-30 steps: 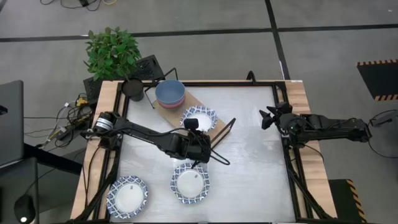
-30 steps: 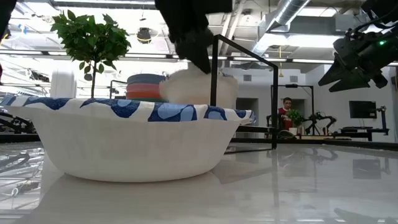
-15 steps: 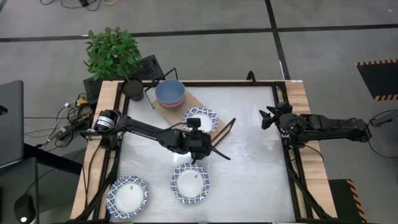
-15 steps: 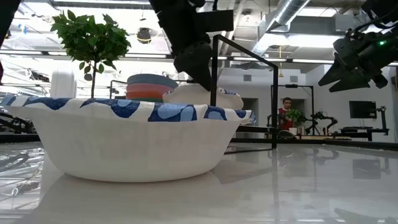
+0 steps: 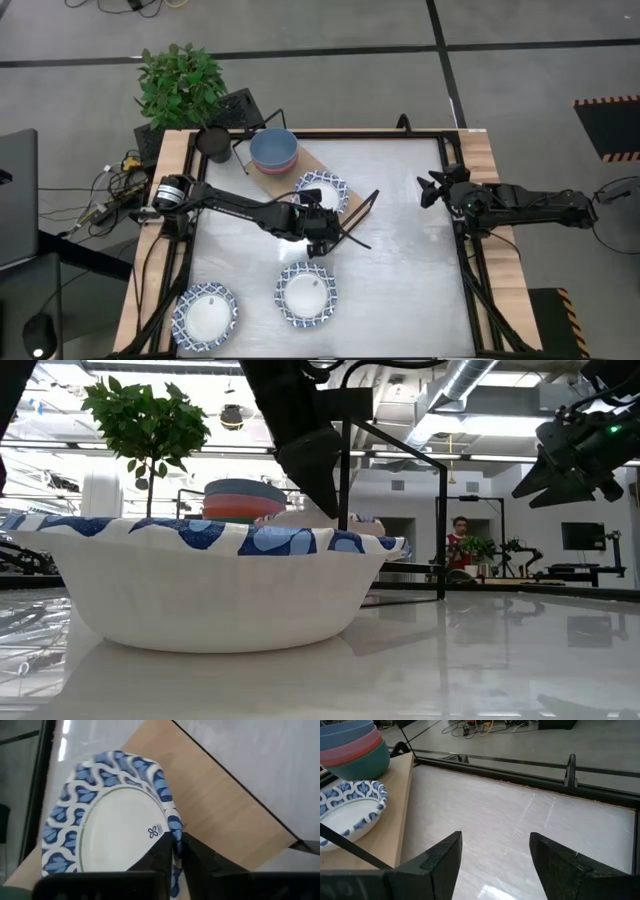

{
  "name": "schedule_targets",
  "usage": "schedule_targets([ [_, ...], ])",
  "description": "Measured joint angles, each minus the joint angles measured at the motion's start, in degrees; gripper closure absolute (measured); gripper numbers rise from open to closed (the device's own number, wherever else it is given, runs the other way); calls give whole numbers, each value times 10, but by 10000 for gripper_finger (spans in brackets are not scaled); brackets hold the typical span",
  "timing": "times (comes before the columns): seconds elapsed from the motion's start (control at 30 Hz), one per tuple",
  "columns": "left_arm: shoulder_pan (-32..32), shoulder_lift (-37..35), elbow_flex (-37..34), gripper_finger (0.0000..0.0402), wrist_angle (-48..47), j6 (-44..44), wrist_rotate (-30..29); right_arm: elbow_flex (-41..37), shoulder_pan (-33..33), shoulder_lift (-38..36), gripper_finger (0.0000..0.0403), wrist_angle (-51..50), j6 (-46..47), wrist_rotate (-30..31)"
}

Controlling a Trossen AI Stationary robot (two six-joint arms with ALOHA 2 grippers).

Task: Place and stack bowls onto a shelf
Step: Put the top right patterned blue bowl on the shelf, then stack the bottom right patterned blue bowl on the patterned blue bowl on the shelf

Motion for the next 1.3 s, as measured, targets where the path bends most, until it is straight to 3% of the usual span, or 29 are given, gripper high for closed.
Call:
schedule_targets([
  [0.33,-9,0,7,258,-6,-15,-12,0,0,0,143,0,0,0],
  [0.47,-21,0,44,248,-48,-19,-12,0,0,0,143,0,0,0],
  [0.67,-49,0,127,247,-196,-52,-12,0,0,0,143,0,0,0],
  [0.8,-68,0,172,247,-317,-169,-12,0,0,0,143,0,0,-1],
  [0.97,-104,0,195,247,-440,-370,41,0,0,0,143,0,0,-1],
  [1.1,-152,0,192,247,-498,-445,87,0,0,0,143,0,0,-1],
  [1.3,-241,0,186,247,-511,-556,82,0,0,0,143,0,0,-1],
])
